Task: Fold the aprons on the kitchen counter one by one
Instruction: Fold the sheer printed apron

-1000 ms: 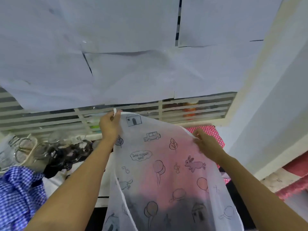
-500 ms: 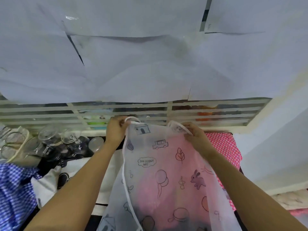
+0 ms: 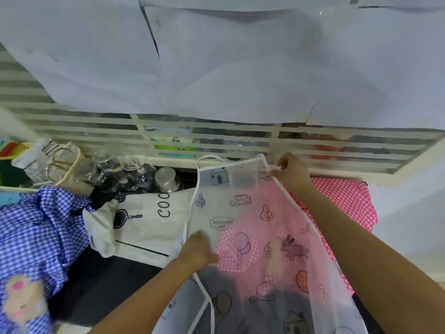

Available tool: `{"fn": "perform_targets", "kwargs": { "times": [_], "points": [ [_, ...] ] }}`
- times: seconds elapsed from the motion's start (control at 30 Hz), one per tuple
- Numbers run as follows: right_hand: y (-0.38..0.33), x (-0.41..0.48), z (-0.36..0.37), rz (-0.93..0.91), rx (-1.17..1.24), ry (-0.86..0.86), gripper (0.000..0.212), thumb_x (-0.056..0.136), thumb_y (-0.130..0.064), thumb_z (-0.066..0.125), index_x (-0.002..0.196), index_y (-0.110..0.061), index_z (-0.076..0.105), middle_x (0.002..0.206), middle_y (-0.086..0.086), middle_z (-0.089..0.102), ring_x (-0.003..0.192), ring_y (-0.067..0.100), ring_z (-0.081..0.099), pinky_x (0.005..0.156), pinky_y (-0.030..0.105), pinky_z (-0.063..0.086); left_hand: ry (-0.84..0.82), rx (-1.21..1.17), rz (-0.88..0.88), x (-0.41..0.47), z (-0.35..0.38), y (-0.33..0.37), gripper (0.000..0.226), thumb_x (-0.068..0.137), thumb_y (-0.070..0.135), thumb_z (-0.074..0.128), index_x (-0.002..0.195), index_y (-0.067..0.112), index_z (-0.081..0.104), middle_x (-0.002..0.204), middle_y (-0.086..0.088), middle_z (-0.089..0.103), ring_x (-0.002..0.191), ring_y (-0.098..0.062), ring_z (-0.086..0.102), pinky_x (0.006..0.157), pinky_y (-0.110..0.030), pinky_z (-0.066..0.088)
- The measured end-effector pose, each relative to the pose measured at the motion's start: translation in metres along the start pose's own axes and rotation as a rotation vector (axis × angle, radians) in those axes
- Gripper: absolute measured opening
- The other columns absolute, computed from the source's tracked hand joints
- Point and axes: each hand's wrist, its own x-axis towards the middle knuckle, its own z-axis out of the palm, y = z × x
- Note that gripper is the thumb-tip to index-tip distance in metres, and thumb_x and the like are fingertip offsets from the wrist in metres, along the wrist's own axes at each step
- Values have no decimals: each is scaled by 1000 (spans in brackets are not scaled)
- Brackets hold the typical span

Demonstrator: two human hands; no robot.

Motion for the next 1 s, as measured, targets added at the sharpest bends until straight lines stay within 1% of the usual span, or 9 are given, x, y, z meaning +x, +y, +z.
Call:
{"fn": "perform_targets", "kwargs": {
  "times": [0.07,0.13,0.23,0.3,0.43,0.53,0.63,0.73,1.0],
  "points": [
    [-14,-15,7,-86,-101,85,17,85,-8,63,84,-13,47,77,0,52,66,12,48,53,20,34,-1,36,51,-4,3,-6,49,79,16,64,120,-4,45,120,-17,53,111,-28,54,92,-33,46],
    [-19,-42,25,-171,-185,-122,14,89,-12,59,80,-13,48,72,0,54,65,17,56,52,20,40,27,117,102,-7,9,-14,58,81,15,64,129,-3,37,129,-16,43,120,-28,42,100,-30,36],
    [6,-106,72,-185,-340,-552,34,87,-25,62,116,-11,50,120,10,54,110,26,55,88,32,46,102,281,129,-11,20,-27,75,85,13,61,145,0,19,142,-14,31,130,-28,32,106,-30,30],
    [35,-142,96,-207,-501,-680,78,85,-37,64,148,-16,23,157,13,15,143,33,18,116,44,18,197,353,120,-17,24,-31,66,88,9,53,146,6,21,143,-11,32,130,-26,33,103,-30,31],
    [67,-163,114,-299,-625,-598,101,86,-57,56,151,-21,-14,146,10,-31,143,33,-19,111,43,-14,266,387,-7,-34,30,-43,54,91,16,47,142,9,30,143,-9,34,135,-25,30,112,-35,21],
    [65,-160,117,-282,-631,-611,102,87,-52,57,150,-20,-17,147,10,-31,142,31,-22,115,49,-11,271,345,-26,-45,36,-61,54,89,35,39,136,9,44,139,-5,38,130,-27,34,105,-48,27],
    [63,-160,120,-268,-630,-611,102,87,-49,60,151,-21,-14,155,14,-24,144,35,-16,117,51,-8,258,461,344,-61,33,-78,47,74,39,33,89,15,71,106,1,61,95,-30,54,72,-38,36],
    [63,-157,120,-263,-651,-600,103,86,-51,60,151,-21,-14,157,15,-20,145,37,-13,117,53,-4,195,645,543,-70,21,-105,31,82,26,39,93,18,67,113,5,54,104,-28,44,78,-36,25],
    [46,-181,131,-243,-683,-502,79,96,-45,44,153,-24,-7,158,17,-11,146,39,-4,118,51,2,207,536,92,-87,-16,-153,30,98,32,37,113,15,57,115,-1,57,117,-24,45,95,-35,31]
  ]
}}
